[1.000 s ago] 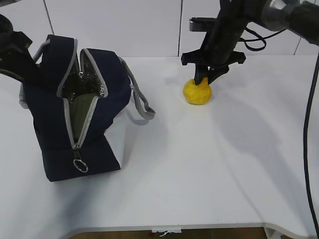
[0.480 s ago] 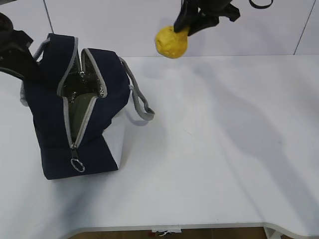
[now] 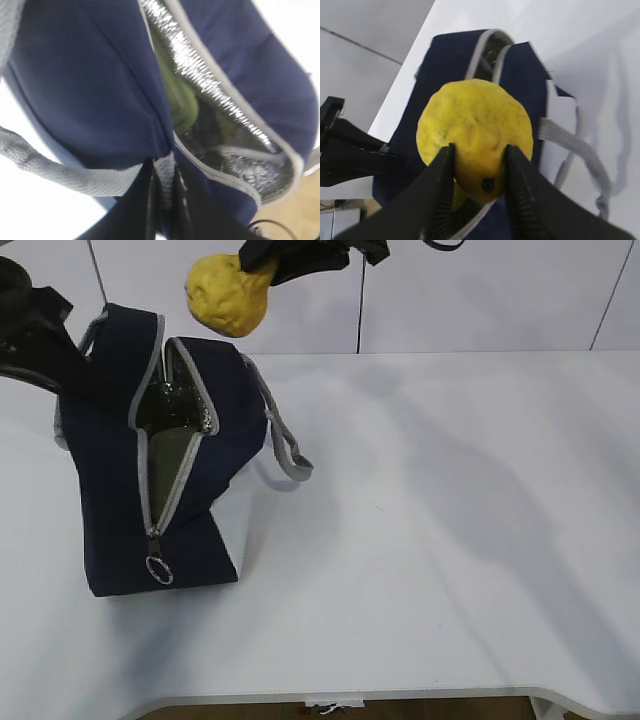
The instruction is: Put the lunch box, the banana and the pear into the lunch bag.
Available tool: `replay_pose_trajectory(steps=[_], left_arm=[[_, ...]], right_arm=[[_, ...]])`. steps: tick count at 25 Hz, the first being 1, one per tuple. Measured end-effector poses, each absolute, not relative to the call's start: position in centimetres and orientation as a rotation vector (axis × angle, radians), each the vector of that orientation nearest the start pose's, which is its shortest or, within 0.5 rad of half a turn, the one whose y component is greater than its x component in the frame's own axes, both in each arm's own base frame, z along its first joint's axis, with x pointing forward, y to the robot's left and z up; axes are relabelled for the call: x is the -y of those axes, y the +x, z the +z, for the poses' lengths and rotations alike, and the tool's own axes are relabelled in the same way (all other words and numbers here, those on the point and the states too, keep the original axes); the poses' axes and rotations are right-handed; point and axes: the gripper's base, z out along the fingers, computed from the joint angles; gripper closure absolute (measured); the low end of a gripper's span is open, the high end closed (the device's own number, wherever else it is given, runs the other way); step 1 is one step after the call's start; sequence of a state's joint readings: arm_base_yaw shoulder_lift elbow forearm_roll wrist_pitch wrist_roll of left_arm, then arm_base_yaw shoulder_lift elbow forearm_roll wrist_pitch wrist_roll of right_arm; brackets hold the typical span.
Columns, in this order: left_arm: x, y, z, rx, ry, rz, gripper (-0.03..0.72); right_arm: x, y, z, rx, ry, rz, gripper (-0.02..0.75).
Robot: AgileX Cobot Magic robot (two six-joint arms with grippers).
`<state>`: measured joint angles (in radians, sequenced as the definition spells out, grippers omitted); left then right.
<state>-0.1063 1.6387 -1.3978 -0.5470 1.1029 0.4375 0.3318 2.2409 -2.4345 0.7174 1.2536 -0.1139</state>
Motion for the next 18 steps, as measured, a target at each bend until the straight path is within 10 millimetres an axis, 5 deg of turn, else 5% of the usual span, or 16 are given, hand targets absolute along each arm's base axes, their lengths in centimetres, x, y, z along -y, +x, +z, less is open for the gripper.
replay_pose_trajectory(steps=[14,18], left_arm=[[8.5,33.2,31.5,-2.600,0.441,-0.774,0.671],[8.5,33.2,31.5,-2.599,0.440,-0.780,0.671]], right_arm=[[-26.4,44.3,28.7,-2.523,-0.659,1.051,0.478],[-26.6,44.4,28.1,-2.533,-0.670,1.045,0.399]])
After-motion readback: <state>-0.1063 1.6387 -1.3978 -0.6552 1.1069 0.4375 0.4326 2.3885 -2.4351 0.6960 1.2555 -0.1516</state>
